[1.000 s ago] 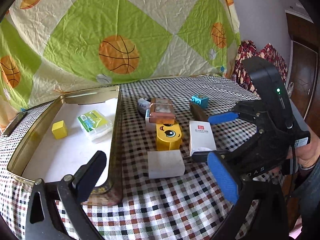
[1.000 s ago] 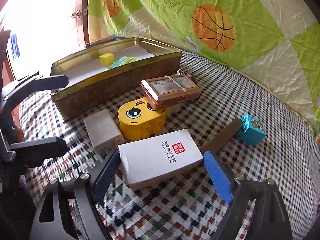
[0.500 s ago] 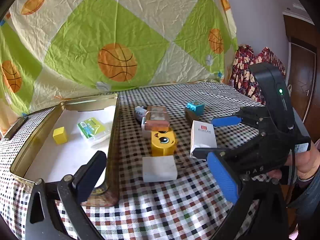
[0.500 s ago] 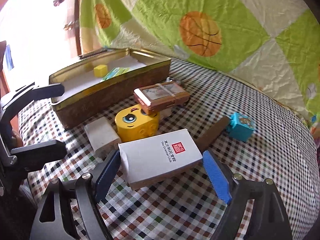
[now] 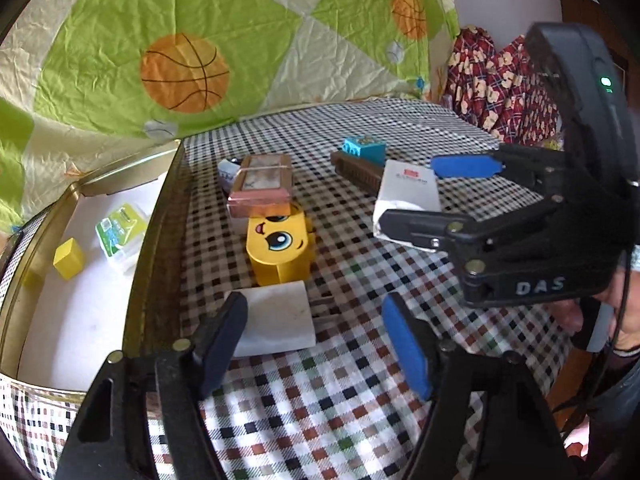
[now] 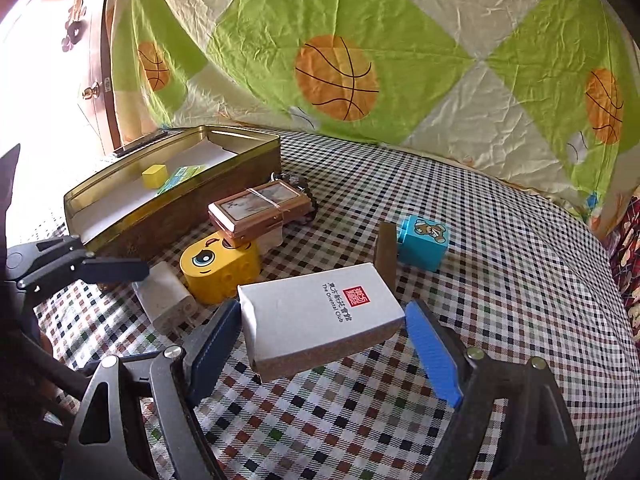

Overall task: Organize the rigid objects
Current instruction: 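Grasp the white square block with the left tool, then lift and carry the white block and white box toward the gold tin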

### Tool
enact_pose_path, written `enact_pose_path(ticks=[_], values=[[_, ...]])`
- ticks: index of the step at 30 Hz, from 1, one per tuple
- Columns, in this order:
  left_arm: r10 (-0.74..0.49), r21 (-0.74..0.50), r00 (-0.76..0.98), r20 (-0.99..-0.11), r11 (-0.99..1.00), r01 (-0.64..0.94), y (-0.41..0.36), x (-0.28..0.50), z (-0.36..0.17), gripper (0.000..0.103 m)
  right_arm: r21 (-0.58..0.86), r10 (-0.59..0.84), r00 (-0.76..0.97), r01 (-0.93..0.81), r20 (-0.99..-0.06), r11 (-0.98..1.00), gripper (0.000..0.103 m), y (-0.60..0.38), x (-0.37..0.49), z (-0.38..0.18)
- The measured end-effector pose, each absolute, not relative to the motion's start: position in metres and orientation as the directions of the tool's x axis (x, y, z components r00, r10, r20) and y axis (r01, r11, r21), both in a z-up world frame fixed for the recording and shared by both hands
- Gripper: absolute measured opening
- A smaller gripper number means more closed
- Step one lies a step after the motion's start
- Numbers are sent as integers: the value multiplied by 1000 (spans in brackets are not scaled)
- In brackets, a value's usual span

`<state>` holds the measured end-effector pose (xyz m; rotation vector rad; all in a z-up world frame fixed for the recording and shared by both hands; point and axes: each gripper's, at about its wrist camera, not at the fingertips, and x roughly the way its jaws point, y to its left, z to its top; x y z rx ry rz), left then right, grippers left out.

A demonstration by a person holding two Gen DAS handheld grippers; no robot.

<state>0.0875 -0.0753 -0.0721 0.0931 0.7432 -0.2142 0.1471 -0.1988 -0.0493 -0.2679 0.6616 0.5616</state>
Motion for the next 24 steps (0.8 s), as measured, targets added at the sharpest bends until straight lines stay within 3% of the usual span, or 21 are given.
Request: enact_pose_path(ticks=[4,6,13,24], values=[[-85,74,717,-691,980,187,-75,96,-75,69,-57,400,649,-564,-647,824,85,-199,148,-50],[-123,8,679,-724,983,186,-63,101,-78,69,-54,401,651,-562,-645,825,85,-200,148,-50],[-150,-14,665,-732,979,206,-60,99,-81,65,-73,378,659,-549,-651,832,85,-198,150,-52],[-165,-36,760,-629,982,184,-51,85,-70,64,-146,329,739,-496,-588,856,85,-198,137,-45]])
